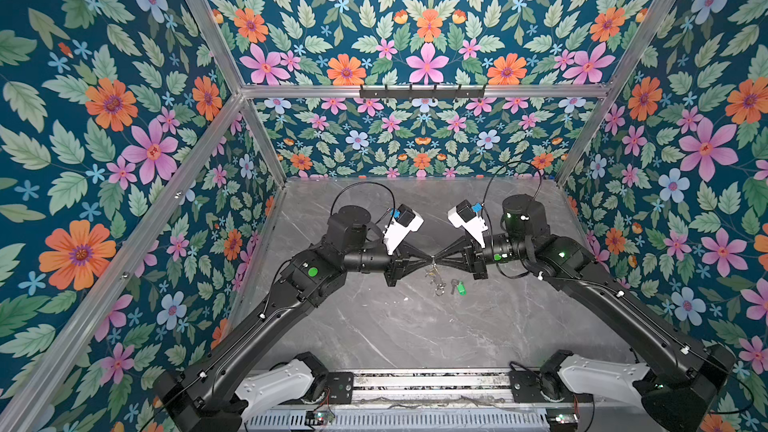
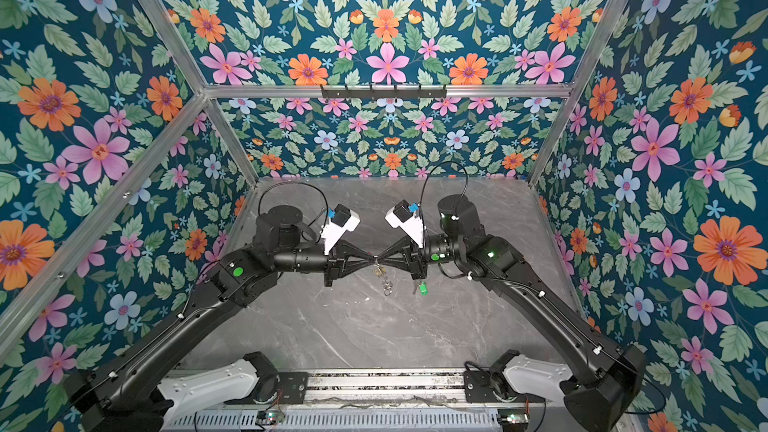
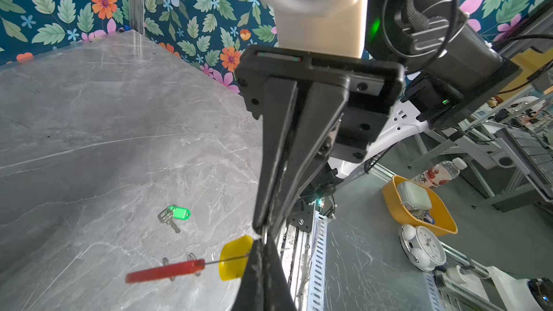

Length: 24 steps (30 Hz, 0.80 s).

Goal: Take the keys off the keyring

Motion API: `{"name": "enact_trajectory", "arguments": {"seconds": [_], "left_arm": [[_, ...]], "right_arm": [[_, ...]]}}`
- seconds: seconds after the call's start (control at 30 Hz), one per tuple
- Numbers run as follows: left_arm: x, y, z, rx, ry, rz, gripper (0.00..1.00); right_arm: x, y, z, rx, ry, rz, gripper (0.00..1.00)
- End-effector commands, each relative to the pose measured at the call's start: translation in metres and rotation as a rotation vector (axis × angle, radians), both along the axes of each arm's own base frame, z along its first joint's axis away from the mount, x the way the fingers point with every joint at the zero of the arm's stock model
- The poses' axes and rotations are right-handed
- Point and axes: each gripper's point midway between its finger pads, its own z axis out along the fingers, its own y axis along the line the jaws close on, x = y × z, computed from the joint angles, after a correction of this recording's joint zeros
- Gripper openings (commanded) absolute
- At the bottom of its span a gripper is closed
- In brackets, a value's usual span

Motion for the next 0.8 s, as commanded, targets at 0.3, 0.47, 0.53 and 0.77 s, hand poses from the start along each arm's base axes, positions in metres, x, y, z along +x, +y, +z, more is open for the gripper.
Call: {"name": "enact_trajectory", "arguments": {"seconds": [0.3,0.47,0.53,0.77], "left_arm": [[0.015,0.016,0.028,-0.162,-0.111,0.162,0.33],[0.017,0.026,0.037,-0.261,-0.138,0.212,0.31],[0.014,0.026,0.041,-0.324,-0.147,0.195,0.31],[0.007,0.021,0.052,-0.457,-0.151,0.119,0.31]], "right_arm": [[0.008,-0.004,0.023,0.141,-0.07,-0.063,0.0],[0.009,-0.006,0.036,0.196,-0.093,-0.094,0.0],[0.01,-0.007,0.04,0.214,-0.097,-0.1,0.0],[0.01,-0.007,0.045,0.248,-0.094,-0.105,0.0]]}}
